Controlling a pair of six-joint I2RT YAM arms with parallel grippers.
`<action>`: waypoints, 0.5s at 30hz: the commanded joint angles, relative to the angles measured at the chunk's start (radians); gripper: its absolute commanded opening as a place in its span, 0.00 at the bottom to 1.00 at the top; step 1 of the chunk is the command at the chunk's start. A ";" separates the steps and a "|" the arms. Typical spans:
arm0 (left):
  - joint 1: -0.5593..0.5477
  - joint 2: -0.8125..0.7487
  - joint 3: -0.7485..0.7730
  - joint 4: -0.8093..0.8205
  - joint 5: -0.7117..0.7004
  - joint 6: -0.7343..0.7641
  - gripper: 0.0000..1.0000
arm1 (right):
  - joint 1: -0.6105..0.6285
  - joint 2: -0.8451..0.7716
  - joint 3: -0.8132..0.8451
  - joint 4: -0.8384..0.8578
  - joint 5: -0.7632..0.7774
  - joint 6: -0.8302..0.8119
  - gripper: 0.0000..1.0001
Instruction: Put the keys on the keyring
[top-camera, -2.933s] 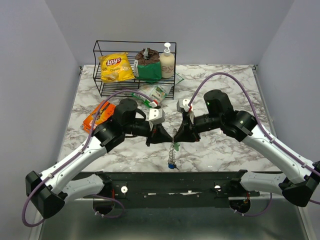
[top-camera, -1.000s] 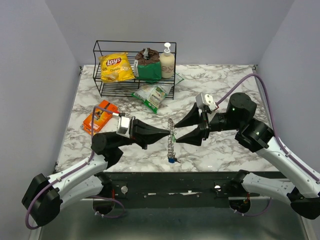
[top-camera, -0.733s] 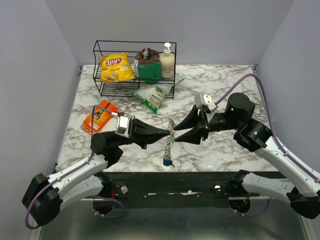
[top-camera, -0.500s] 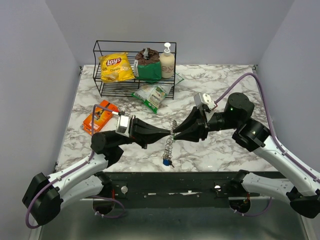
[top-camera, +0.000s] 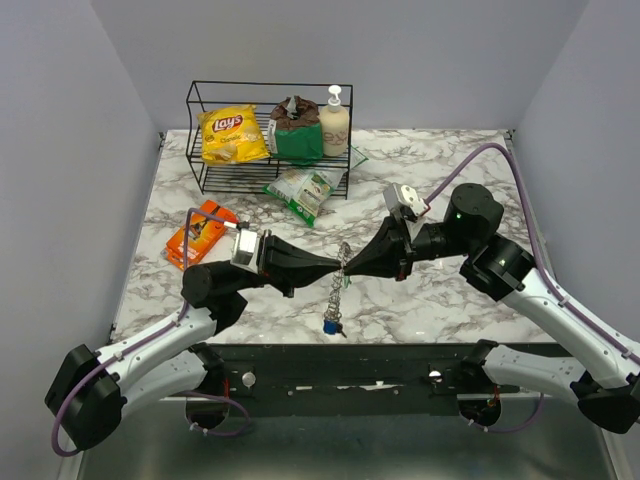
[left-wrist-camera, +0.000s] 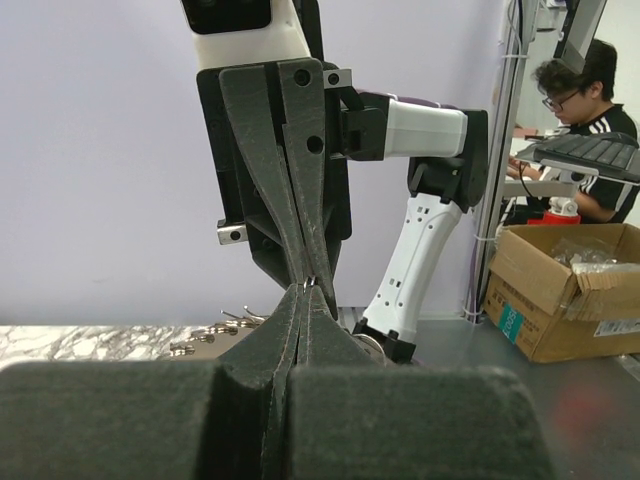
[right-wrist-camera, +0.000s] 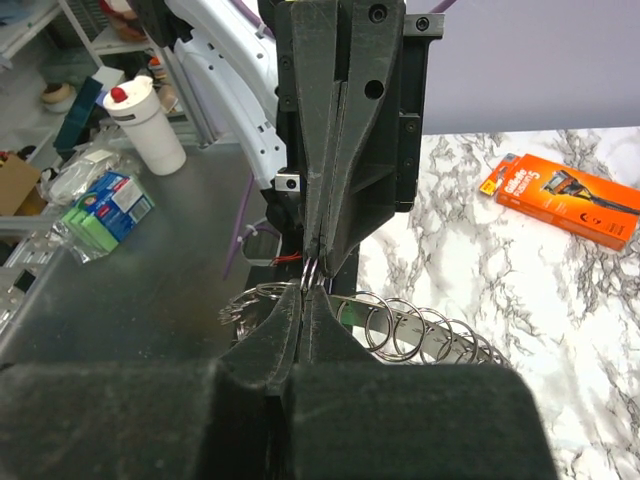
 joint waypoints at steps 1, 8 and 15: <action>-0.002 -0.010 0.048 0.006 0.023 0.007 0.00 | 0.006 -0.004 0.001 0.010 0.037 0.015 0.01; -0.002 -0.110 0.091 -0.336 0.024 0.160 0.44 | 0.006 -0.007 0.034 -0.066 0.080 -0.039 0.01; -0.002 -0.141 0.237 -0.772 0.056 0.359 0.50 | 0.006 0.010 0.080 -0.183 0.109 -0.116 0.01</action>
